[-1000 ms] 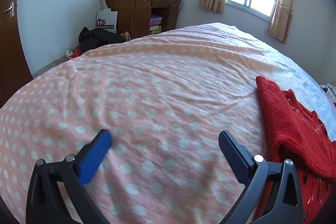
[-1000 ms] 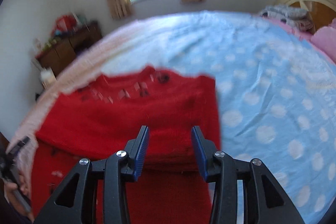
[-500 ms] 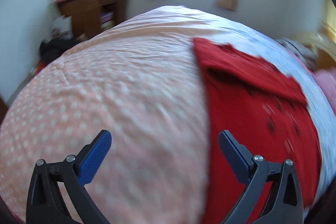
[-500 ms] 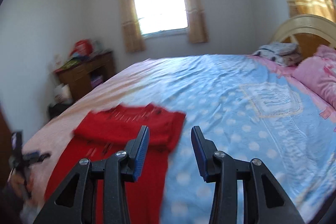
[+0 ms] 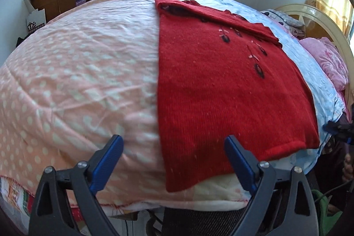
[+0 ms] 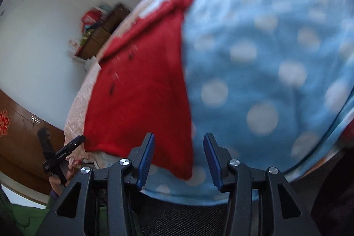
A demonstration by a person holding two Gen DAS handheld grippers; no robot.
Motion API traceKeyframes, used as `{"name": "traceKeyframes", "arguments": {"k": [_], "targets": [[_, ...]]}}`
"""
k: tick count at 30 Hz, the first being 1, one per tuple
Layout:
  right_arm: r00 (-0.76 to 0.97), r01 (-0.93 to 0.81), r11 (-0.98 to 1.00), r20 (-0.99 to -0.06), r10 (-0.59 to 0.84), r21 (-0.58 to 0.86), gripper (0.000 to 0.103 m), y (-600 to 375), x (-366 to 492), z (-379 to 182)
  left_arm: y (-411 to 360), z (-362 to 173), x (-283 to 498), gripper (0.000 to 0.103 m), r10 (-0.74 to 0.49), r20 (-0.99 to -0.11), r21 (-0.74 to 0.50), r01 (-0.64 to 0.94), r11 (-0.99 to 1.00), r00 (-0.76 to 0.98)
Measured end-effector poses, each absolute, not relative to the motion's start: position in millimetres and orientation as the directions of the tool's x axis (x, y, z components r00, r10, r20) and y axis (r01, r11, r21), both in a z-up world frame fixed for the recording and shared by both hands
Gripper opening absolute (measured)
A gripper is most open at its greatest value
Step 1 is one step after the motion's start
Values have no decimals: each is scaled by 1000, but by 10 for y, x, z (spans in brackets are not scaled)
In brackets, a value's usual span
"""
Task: Fold small clothes
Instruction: 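Grasp the sweater hem with the left tool and lift it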
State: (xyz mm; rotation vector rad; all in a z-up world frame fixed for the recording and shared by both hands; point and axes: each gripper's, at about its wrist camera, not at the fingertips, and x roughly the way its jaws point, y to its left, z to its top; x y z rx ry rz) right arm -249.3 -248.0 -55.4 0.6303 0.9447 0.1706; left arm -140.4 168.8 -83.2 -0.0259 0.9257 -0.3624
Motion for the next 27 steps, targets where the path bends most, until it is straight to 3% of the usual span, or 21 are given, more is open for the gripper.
{"name": "traceKeyframes", "arguments": {"k": [6,9,10,12,16,21,27], "targets": [[551,88,803,-700,454,590,47,-2324,-2437,-668,1810,-928,-1421,93,-395,-771,-293,272,916,499],[552,122,783,-697,457,610,47,-2340,-2407,-744,1813,-1038,-1368,75,-440,-784,-361,255,897,438],[555,127,777,-694,459,616,47,-2343,-2409,-746,1803,-1089,-1364,61,-465,-788,-391,254,884,404],[559,123,780,-693,456,613,47,-2339,-2415,-741,1776,-1176,-1395,51,-501,-791,-433,256,864,351],[550,102,812,-713,435,575,47,-2276,-2405,-709,1739,-1198,-1471,49,-490,-794,-414,271,869,360],[505,87,807,-724,469,584,47,-2178,-2371,-752,1822,-1197,-1433,49,-537,-768,-484,234,843,348],[532,175,810,-745,401,561,47,-2286,-2463,-750,1918,-1107,-1449,48,-563,-739,-505,249,826,370]]}}
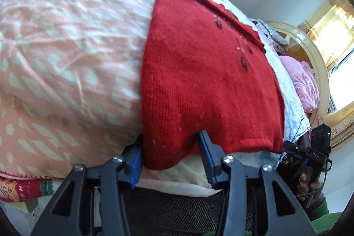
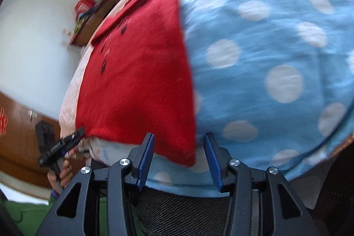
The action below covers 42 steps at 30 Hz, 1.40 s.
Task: Fold small clothes
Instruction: 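Grasp the sweater hem with the left tool and lift it, then fold the hem with the left tool up toward the collar and release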
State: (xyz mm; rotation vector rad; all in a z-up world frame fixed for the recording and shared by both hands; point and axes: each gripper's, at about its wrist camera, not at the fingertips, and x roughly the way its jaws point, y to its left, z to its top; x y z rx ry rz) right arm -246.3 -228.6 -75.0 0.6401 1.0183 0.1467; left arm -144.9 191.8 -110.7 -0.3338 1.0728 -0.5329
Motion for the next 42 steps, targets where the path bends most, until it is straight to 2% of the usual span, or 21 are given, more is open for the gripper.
{"name": "traceKeyframes", "arguments": {"k": [2,7,9,10,12,14,18,26,30,33,34,35,36,37,38,39,41,42], "targets": [[556,188,799,-733,393,571,48,-2348,-2483,-747,1948,-1134,-1421,52,-582,-729,-527,247,813,361],[496,195,759,-730,469,621,52,-2278,-2391,-947,1947,-1216,-1392,53,-585,-728,-540,228,810,356],[498,207,744,-723,478,635,52,-2234,-2368,-1030,1941,-1209,-1395,49,-579,-732,-531,232,815,359],[509,204,743,-717,476,638,49,-2222,-2366,-1032,1949,-1204,-1404,44,-580,-731,-531,235,814,360],[517,186,745,-709,480,640,20,-2214,-2351,-999,1959,-1192,-1422,31,-596,-724,-543,248,803,347],[491,170,744,-710,504,646,12,-2201,-2339,-989,1945,-1161,-1446,21,-596,-728,-533,267,803,339],[490,96,725,-666,562,682,11,-2149,-2351,-783,1890,-1068,-1447,15,-585,-742,-512,286,810,328],[589,-29,618,-487,645,785,10,-2337,-1920,-156,1761,-359,-1004,14,-644,-666,-521,384,762,376],[655,-5,558,-419,629,830,10,-2610,-1461,-95,1598,-277,-460,14,-611,-695,-502,353,790,379],[716,70,540,-419,558,839,10,-2829,-1109,-212,1426,-327,-25,14,-537,-741,-436,320,841,402],[730,99,546,-434,528,832,10,-2887,-1027,-261,1372,-372,119,16,-509,-758,-414,303,859,408],[743,131,557,-453,493,820,15,-2944,-948,-305,1347,-407,209,21,-490,-769,-402,284,870,410],[742,162,568,-479,469,807,31,-2973,-881,-341,1343,-425,291,22,-478,-779,-400,265,877,406],[734,187,577,-503,457,795,41,-2980,-842,-355,1362,-443,349,25,-490,-776,-423,249,871,398],[739,183,577,-498,453,796,56,-3000,-847,-346,1392,-434,368,33,-505,-768,-440,248,863,393],[759,160,574,-472,449,803,65,-3007,-888,-319,1441,-402,360,40,-522,-754,-456,255,853,399],[802,109,587,-420,424,802,68,-3028,-1017,-226,1582,-305,297,74,-519,-722,-444,269,855,458],[813,93,610,-413,410,787,68,-3048,-1091,-180,1637,-251,252,76,-500,-707,-419,275,866,500]]}}
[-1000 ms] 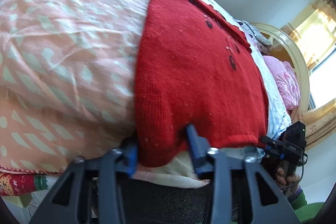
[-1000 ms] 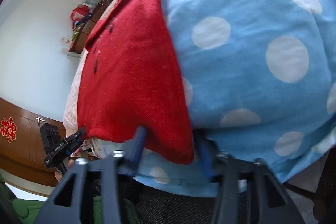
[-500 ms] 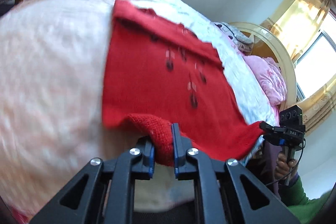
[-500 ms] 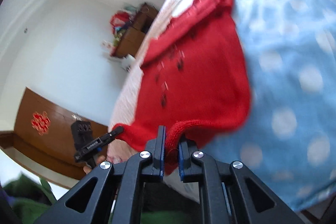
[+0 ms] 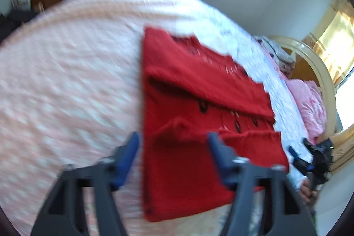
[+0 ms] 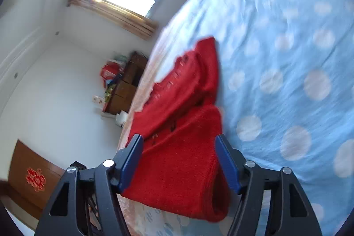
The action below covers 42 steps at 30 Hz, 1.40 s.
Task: Fold small clothes
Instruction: 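Fold the hem with the left tool up toward the collar and release, then grasp the folded hem edge with the right tool and lift it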
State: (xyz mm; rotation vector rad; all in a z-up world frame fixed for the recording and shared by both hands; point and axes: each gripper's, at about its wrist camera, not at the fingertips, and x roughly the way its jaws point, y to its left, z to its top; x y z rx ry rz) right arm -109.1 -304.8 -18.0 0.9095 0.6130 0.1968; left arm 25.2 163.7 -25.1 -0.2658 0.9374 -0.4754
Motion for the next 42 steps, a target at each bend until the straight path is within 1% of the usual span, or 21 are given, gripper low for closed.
{"name": "traceKeyframes", "arguments": {"k": [1,3,5,7,10,12,13,14,18,21,24,31,34,39,42], "targets": [[817,87,640,-423,393,764,68,-3035,-1140,-133,1707,-208,196,76,-482,-690,-389,285,876,540],[816,86,738,-472,333,669,68,-2949,-1223,-40,1779,-173,108,76,-464,-668,-337,320,886,582],[806,97,806,-521,280,583,68,-2841,-1295,-13,1757,-194,85,76,-445,-667,-280,352,893,597],[799,105,824,-540,263,557,68,-2765,-1314,-38,1629,-268,183,75,-435,-685,-240,382,892,585],[795,102,812,-537,280,575,68,-2678,-1353,-86,1454,-375,275,74,-451,-687,-225,423,878,570],[795,106,815,-541,275,570,68,-2624,-1339,-84,1373,-437,295,61,-449,-686,-212,433,876,572],[794,106,817,-543,273,567,68,-2606,-1355,-71,1313,-475,318,51,-457,-688,-215,443,871,564],[789,104,819,-548,277,564,68,-2581,-1346,-65,1282,-485,313,46,-464,-689,-218,451,865,556],[772,108,831,-572,276,546,68,-2536,-1317,-62,1208,-497,300,46,-479,-683,-212,478,853,552],[769,105,838,-578,273,536,68,-2526,-1332,-50,1246,-507,361,46,-434,-693,-192,434,880,575],[770,105,839,-578,271,533,68,-2521,-1332,-47,1349,-503,434,46,-440,-689,-224,407,885,576],[765,115,837,-585,269,535,68,-2526,-1321,-74,1254,-523,379,46,-456,-691,-205,452,868,561],[763,116,833,-586,273,540,68,-2525,-1316,-90,1207,-571,422,46,-445,-706,-199,449,871,551],[765,122,837,-588,264,534,68,-2538,-1336,-102,1214,-612,439,46,-474,-705,-240,452,859,528],[766,133,834,-589,257,536,68,-2574,-1353,-115,1266,-596,390,45,-534,-690,-318,458,830,489]]}}
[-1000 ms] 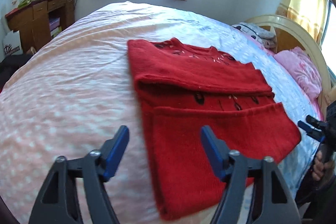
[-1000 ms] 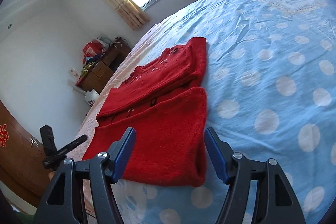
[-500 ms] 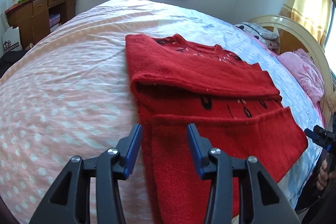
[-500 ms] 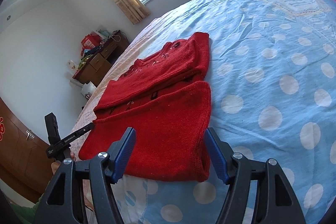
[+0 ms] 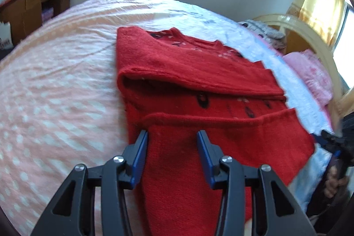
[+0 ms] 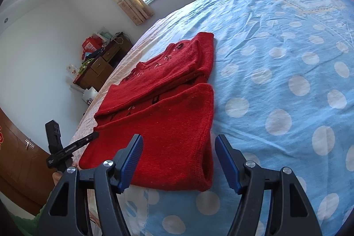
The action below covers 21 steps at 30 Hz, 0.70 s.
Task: Fold small clothes
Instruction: 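Grasp the folded hem edge with the right tool and lift it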
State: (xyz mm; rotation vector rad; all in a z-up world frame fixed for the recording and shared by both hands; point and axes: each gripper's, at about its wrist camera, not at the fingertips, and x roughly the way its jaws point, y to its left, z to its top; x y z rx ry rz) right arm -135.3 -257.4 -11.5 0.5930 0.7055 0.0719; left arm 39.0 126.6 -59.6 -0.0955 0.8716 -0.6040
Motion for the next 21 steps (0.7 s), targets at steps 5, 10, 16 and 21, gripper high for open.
{"name": "traceKeyframes", "arguments": {"k": [5,10,16,21], "targets": [[764,145,831,-595,252,538,68,-2606,-1342,-150,1246,-609,334,32,-503,-706,-274,463,843,499],[764,148,869,-613,203,472,68,-2568,-1298,-116,1203,-606,446,33,-497,-708,-288,438,852,501],[771,126,921,-621,142,368,68,-2509,-1155,-19,1203,-633,423,32,-504,-695,-294,436,850,513],[754,125,940,-646,119,319,68,-2450,-902,-88,1207,-644,405,30,-492,-690,-283,427,859,531]]}}
